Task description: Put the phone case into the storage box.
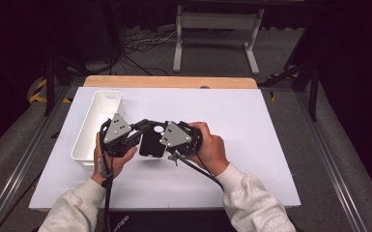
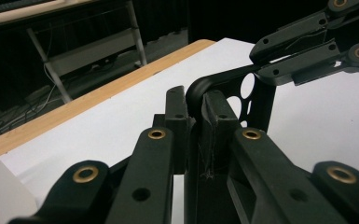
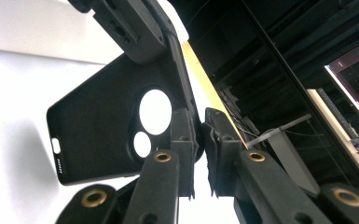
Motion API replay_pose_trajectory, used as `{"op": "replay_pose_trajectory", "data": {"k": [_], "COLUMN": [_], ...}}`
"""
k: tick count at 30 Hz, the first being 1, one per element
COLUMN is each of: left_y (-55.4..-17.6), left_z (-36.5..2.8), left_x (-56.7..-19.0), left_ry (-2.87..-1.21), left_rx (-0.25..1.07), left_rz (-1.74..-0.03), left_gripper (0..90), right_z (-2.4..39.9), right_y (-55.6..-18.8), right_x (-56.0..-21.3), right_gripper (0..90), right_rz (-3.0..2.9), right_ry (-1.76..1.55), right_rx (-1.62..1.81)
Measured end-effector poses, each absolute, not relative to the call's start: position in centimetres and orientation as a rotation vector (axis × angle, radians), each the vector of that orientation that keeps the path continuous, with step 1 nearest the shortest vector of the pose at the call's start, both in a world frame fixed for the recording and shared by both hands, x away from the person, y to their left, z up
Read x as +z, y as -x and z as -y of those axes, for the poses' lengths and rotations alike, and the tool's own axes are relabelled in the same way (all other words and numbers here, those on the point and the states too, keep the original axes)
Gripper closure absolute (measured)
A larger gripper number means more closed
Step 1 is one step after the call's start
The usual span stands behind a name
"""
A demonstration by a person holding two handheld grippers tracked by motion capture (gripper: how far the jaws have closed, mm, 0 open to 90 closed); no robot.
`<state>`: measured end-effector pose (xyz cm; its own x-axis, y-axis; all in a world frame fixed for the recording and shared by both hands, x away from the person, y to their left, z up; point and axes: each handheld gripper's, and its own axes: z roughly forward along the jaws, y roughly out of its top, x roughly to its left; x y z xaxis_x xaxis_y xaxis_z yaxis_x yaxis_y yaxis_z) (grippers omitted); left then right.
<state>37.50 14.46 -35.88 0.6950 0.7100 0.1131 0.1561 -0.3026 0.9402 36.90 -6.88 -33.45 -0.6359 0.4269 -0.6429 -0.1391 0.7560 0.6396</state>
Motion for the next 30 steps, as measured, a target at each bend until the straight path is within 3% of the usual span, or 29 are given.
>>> {"op": "replay_pose_trajectory", "data": {"k": [22,30], "left_y": [-37.5,-37.6], "left_z": [-15.6,-16.0], "left_x": [-35.9,-35.8], "left_ry": [-1.761,-1.750], "left_rx": [0.643,0.645], "left_rz": [-0.709,-0.721], "left_gripper": [83.4,83.4], "right_z": [8.2,9.0], "right_y": [-37.1,-37.4], "right_x": [-33.3,-33.3], "right_gripper": [74.2,66.3], "right_rz": [-2.125,-2.140], "right_ry": [-0.311,-0.373], "right_rx": [1.062,1.140]}}
